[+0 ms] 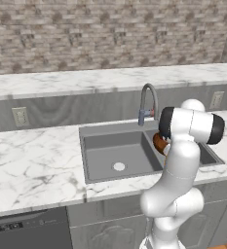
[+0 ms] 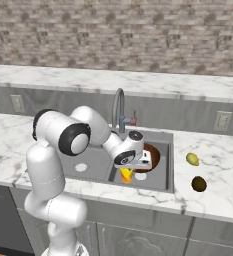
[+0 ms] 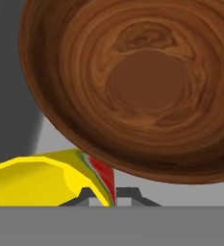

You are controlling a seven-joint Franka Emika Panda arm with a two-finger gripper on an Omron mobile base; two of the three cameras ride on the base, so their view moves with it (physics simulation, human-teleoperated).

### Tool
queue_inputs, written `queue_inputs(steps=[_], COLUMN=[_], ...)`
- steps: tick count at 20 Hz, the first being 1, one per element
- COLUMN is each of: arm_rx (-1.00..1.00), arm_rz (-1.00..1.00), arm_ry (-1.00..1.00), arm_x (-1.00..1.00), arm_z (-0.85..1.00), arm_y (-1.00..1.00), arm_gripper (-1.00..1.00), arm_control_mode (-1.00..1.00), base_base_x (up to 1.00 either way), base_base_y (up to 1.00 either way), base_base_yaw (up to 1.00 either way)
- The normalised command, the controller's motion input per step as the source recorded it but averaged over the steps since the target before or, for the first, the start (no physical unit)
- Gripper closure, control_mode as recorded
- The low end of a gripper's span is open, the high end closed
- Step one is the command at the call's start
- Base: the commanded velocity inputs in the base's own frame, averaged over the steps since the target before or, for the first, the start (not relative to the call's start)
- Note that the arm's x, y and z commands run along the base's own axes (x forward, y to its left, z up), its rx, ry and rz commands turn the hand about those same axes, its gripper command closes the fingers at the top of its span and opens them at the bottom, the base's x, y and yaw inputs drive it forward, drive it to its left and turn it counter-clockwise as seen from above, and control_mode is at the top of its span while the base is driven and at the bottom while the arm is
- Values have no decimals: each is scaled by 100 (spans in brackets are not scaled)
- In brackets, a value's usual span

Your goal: Remove the lemon and avocado from the sink. Then move the bowl and cup from the counter to the sink for washing.

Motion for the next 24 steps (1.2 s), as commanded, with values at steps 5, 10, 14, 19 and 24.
queue_inputs(steps=[5,10,14,19,24], arm_rx=[0,0,1,1,0], arm_rz=[-7,-6,-5,-4,-4], arm_ry=[0,0,0,0,0], arm_x=[2,5,6,5,4], arm_z=[-7,-6,-6,-9,-13], arm_y=[0,3,2,0,-1], arm_gripper=[100,100,100,100,100], arm_control_mode=[-100,-100,-100,-100,-100], base_base_x=[0,0,0,0,0], base_base_y=[0,0,0,0,0], base_base_yaw=[0,0,0,0,0])
